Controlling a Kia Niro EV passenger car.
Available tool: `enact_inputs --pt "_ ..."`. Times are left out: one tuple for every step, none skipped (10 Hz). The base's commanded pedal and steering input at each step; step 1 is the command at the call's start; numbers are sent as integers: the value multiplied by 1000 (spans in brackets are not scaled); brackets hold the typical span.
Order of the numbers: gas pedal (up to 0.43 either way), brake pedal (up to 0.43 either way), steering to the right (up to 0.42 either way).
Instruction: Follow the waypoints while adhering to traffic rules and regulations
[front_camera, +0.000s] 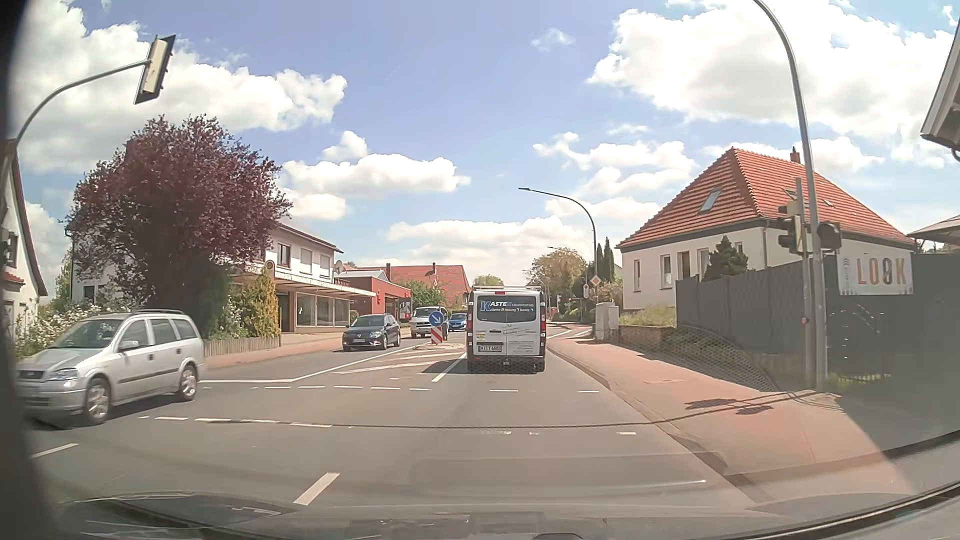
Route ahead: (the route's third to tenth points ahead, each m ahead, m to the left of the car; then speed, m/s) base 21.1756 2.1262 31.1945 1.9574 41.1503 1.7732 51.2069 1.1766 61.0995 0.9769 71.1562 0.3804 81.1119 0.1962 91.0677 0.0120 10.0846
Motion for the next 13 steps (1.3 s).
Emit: enact_inputs --pt "299 0 2" --pt "287 0 2" --pt "248 0 2" --pt "248 0 0" --pt "248 0 -1" --pt "248 0 -4" --pt "248 0 -6" --pt "248 0 -7" --pt "248 0 -7" --pt "248 0 -7" --pt "248 0 -6" --pt "248 0 -5" --pt "248 0 -5"
